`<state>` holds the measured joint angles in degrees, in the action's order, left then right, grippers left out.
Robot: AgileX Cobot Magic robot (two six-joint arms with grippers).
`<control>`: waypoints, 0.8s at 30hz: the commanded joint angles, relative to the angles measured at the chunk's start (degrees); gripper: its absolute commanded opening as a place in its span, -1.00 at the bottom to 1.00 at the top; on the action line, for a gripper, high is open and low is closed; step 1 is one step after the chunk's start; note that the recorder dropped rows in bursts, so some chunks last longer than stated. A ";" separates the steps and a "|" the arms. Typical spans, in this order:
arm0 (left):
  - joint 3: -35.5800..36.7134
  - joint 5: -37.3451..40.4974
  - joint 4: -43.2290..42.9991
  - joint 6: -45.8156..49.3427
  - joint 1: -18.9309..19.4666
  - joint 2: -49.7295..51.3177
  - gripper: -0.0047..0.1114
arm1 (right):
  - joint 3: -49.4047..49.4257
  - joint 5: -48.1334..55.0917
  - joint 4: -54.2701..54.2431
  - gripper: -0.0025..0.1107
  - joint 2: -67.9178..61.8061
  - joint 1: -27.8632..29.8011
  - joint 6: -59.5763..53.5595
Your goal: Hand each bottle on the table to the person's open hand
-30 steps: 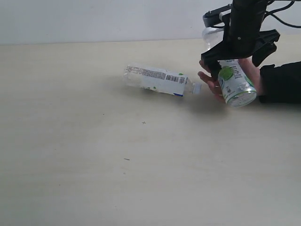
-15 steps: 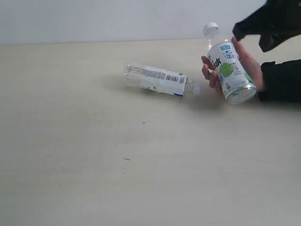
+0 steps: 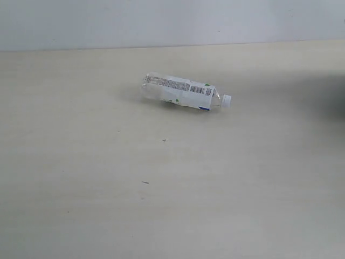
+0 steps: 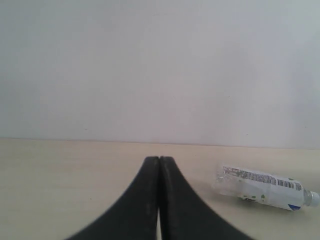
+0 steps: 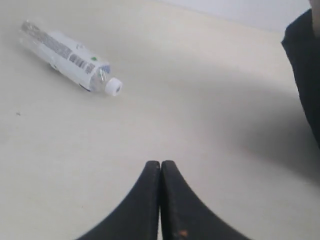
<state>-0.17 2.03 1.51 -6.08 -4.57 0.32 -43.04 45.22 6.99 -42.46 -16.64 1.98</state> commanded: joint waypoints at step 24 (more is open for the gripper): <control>0.17 -0.10 0.22 -0.08 0.15 -0.32 -0.92 | 16.67 -6.00 7.00 -0.96 42.46 0.02 5.02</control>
<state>-0.17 2.03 1.51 -6.08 -4.57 0.32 -28.31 40.31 13.43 -1.00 -16.64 6.13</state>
